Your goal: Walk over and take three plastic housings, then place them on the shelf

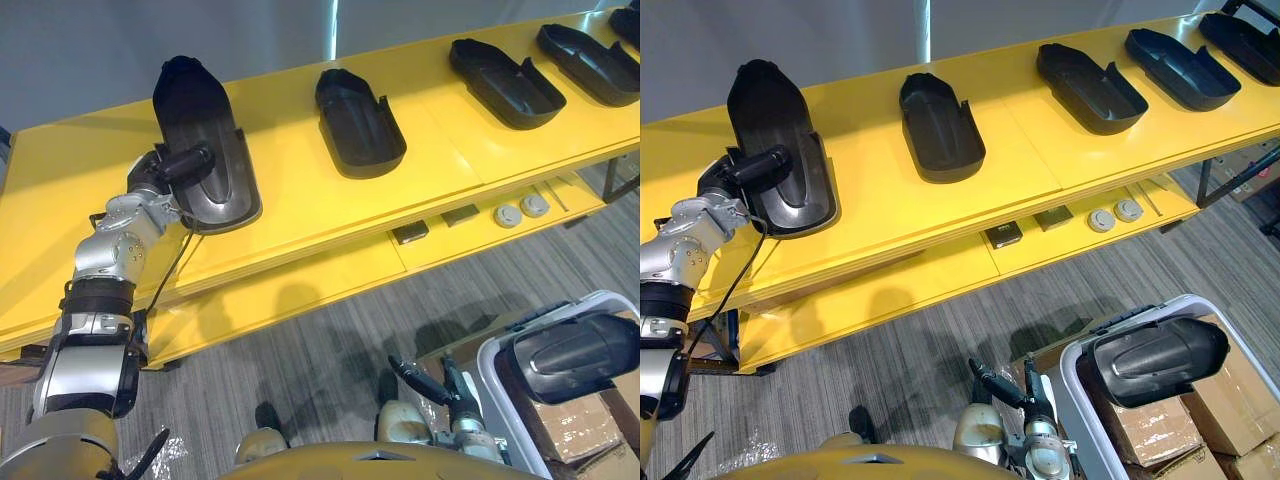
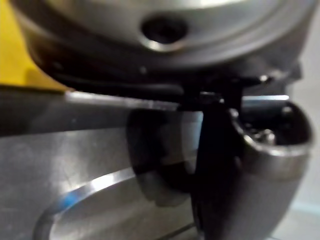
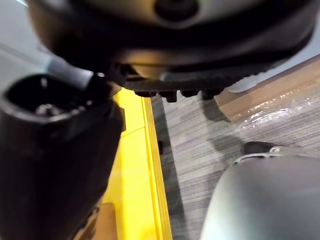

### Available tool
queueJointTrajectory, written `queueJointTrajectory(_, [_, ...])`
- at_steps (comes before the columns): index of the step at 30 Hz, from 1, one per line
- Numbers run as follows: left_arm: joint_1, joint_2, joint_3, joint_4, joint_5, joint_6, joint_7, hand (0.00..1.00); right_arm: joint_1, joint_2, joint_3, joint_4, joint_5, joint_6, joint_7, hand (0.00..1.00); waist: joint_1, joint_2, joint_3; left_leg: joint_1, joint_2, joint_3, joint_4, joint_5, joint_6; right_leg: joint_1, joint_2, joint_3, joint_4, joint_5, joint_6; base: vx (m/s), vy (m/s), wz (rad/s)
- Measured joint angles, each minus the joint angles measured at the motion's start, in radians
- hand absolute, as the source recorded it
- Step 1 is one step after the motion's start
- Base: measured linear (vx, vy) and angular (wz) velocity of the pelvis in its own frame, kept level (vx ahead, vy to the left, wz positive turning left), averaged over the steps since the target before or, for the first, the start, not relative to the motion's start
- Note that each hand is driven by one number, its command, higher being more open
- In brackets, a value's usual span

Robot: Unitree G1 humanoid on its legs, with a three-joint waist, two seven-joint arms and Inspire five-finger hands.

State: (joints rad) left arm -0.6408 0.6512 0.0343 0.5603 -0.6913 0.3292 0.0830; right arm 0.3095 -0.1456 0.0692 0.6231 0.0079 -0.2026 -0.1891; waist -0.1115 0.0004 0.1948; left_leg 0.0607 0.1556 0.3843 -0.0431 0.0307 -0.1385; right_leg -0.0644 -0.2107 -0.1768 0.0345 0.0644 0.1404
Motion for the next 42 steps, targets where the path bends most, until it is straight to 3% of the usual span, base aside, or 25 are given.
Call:
queueJointTrajectory(2, [-0.020,0.001,-0.001,0.027,0.024,0.006,-0.004,0.00,0.000,0.000,0.000,0.002,0.000,0.000,-0.013,1.00,-0.001,0.003,0.002,0.001,0.000,0.000,0.000,0.000,0.000,0.001,0.000,0.000,-0.002,0.001,0.002,0.00,0.000,0.00])
queueJointTrajectory(3, [-0.025,0.001,-0.001,0.032,0.033,0.009,-0.003,1.00,0.000,0.000,0.000,0.002,0.000,0.000,-0.015,1.00,-0.002,0.004,0.002,0.001,0.000,0.000,0.000,0.000,0.000,0.001,0.000,0.000,-0.002,0.002,0.003,0.00,0.000,0.00])
queueJointTrajectory(8, [-0.039,0.008,-0.001,0.047,0.035,0.021,0.000,1.00,0.000,-0.008,0.001,0.005,0.001,0.000,-0.019,1.00,-0.005,0.015,0.009,0.002,0.000,0.000,0.000,0.000,0.000,0.005,0.000,-0.001,-0.007,0.005,0.003,0.00,0.000,0.00])
queueJointTrajectory(27, [-0.065,0.027,-0.001,0.110,-0.020,0.011,0.044,1.00,0.000,-0.015,0.020,0.032,0.019,-0.009,-0.026,1.00,-0.009,0.015,0.009,0.018,-0.002,-0.003,-0.003,0.001,0.000,0.041,0.000,-0.011,-0.047,0.024,0.005,0.00,0.000,0.00])
queueJointTrajectory(35, [-0.065,0.027,-0.001,0.109,0.000,-0.003,0.058,1.00,0.003,-0.014,0.030,0.031,0.016,-0.058,-0.064,1.00,-0.007,0.015,0.009,0.027,-0.005,-0.004,-0.013,0.002,0.000,0.050,0.000,-0.013,-0.057,0.028,0.007,0.00,0.000,0.00])
queueJointTrajectory(42, [-0.064,0.029,-0.001,0.101,0.084,-0.001,-0.007,1.00,-0.017,-0.018,0.089,-0.255,-0.045,-0.088,-0.185,1.00,0.022,0.013,0.008,0.039,-0.002,-0.008,-0.013,0.002,0.000,0.071,0.002,-0.015,-0.063,0.029,0.008,0.00,-0.002,0.02])
